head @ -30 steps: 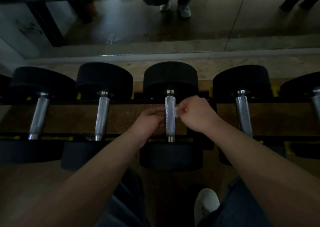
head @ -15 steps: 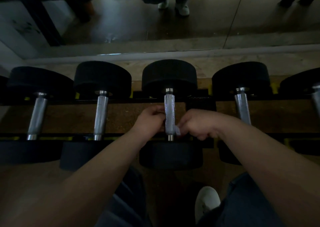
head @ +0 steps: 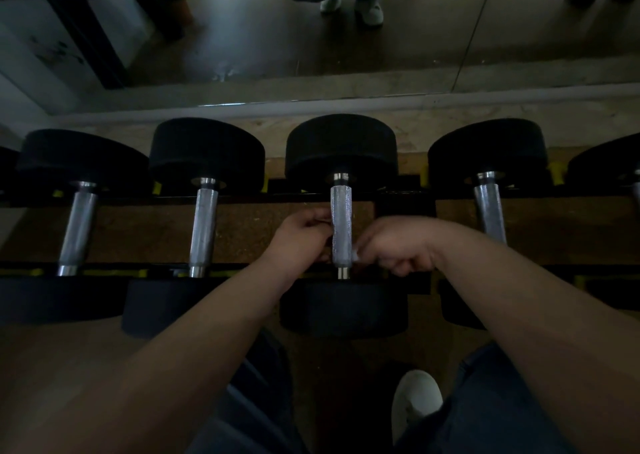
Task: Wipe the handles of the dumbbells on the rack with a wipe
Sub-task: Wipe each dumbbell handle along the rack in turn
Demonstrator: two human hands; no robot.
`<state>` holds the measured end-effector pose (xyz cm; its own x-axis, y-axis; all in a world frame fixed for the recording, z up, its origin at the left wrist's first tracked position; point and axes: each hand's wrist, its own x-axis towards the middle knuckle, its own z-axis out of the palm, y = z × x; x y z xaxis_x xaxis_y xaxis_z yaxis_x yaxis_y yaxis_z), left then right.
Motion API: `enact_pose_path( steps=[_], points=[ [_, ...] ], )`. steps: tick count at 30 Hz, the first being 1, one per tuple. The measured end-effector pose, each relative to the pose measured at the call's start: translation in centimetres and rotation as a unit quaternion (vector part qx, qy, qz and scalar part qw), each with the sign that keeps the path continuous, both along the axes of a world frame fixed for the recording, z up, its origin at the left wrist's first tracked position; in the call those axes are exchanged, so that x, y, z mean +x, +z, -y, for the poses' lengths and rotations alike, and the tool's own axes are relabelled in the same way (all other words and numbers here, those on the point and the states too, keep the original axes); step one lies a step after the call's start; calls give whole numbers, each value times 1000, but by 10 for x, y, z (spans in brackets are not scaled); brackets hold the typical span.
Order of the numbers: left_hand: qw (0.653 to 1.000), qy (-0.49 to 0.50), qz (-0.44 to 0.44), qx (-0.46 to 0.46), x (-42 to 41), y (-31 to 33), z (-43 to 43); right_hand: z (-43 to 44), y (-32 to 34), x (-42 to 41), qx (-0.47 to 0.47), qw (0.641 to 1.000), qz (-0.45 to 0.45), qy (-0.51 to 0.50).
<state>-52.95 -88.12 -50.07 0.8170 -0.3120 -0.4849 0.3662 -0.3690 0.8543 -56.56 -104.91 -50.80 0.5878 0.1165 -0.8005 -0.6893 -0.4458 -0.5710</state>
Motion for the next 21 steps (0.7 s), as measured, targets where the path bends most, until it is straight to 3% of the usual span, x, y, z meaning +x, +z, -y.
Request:
enact_pose_path(
  steps=[2,5,7,9,11,12,16,21],
  points=[
    [1000,0,0,7,2,-3,0,-4,-1,7,46,987,56,-141],
    [1000,-3,-1,13,3,-5,-1,-4,1,21,141,916,151,-344],
    [1000,-1,-6,4,3,-5,0,-2,0,18,122,933,142,-308],
    [1000,7,-12,-7,3,-3,1,1,0,5,58,985,64,-147],
    [1000,14,-6,-12,2,-4,0,-2,2,-5,8,1000,20,-21],
    [1000,22,4,-14,2,-6,-1,-3,6,-5,-23,999,36,-9],
    [992,72,96,-33,1,-9,-9,-3,22,1,-123,952,238,-146],
    [964,-50,256,-56,-5,6,-11,-9,35,-8,-33,927,335,-168]
  ],
)
